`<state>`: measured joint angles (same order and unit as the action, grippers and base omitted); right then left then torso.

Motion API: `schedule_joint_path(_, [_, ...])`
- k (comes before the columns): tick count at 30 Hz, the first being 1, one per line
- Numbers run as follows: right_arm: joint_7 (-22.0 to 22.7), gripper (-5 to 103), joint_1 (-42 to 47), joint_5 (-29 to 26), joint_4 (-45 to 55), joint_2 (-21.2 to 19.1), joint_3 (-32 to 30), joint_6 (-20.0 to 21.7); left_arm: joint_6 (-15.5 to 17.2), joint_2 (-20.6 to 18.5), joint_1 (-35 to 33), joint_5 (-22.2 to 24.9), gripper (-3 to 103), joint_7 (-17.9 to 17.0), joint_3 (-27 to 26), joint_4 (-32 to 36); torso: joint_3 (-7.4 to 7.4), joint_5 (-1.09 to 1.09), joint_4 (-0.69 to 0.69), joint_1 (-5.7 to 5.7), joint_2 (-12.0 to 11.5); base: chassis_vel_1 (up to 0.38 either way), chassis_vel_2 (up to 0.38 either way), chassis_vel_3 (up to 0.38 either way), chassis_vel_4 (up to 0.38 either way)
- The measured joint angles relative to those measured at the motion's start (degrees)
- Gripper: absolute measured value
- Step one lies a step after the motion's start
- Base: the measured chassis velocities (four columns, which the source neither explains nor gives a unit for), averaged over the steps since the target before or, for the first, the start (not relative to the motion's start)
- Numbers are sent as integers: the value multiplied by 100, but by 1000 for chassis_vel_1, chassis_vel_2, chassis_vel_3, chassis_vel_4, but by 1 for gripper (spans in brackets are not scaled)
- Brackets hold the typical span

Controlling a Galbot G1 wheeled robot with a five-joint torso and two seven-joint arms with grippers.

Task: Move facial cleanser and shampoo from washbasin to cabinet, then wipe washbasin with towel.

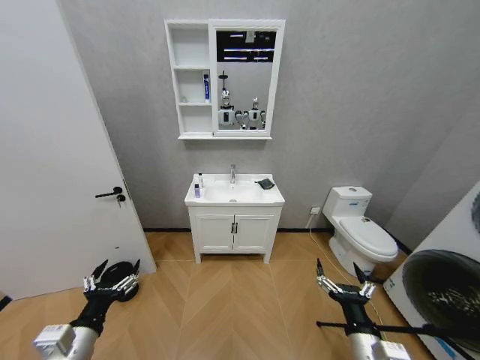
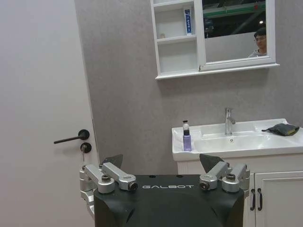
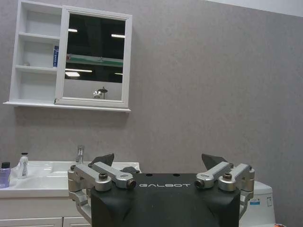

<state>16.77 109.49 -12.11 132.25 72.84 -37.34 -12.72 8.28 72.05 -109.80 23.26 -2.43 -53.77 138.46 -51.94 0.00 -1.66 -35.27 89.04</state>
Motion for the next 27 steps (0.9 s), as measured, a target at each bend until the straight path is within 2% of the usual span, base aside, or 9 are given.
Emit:
schedule_joint_path(12, [15,100,177,-393,199,-167,-17,266,26,-7,-49,-105,92,0,133,-9,0,0,0,0,0,0,0,0,0])
schedule_joint_path(27, [19,100,273,-344,232,-131,-35,299,1,53,-12,-214,92,10,267,-40,0,0,0,2,0,-29,30,28,-29])
